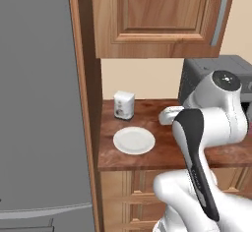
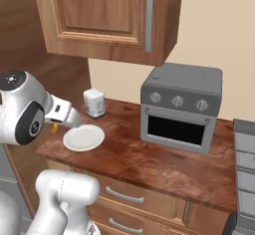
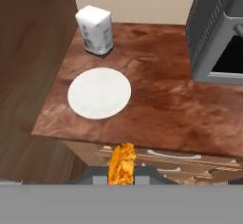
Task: Pick the shrimp from the microwave and place it on plate located on the counter.
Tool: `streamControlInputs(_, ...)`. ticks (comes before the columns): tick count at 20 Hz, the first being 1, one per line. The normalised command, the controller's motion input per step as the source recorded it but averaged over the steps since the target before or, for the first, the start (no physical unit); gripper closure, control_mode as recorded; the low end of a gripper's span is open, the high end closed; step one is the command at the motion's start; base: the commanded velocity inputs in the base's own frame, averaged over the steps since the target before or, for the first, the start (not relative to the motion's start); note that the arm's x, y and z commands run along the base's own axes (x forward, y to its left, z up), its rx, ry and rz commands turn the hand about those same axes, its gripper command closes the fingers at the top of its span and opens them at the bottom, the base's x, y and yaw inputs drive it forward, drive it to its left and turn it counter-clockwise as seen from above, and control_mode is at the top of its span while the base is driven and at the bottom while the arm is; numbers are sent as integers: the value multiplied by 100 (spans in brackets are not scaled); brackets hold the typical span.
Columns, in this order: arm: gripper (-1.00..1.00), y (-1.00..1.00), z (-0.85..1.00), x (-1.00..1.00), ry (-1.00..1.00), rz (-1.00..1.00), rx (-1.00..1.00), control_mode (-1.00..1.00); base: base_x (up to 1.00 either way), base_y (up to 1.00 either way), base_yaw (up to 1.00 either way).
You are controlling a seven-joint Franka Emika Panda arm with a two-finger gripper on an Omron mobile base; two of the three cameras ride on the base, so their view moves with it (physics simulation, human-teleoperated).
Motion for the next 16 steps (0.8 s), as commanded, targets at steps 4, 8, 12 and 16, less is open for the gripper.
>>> streamControlInputs(4, 100, 0, -49, 98, 12, 6, 0, -100, 0, 0, 0)
streamControlInputs(8, 100, 10, -79, 82, 17, 6, 0, -100, 0, 0, 0)
streamControlInputs(12, 100, 6, -95, 82, 19, 8, 0, -100, 0, 0, 0)
streamControlInputs(16, 100, 5, -89, 92, 12, 7, 0, -100, 0, 0, 0)
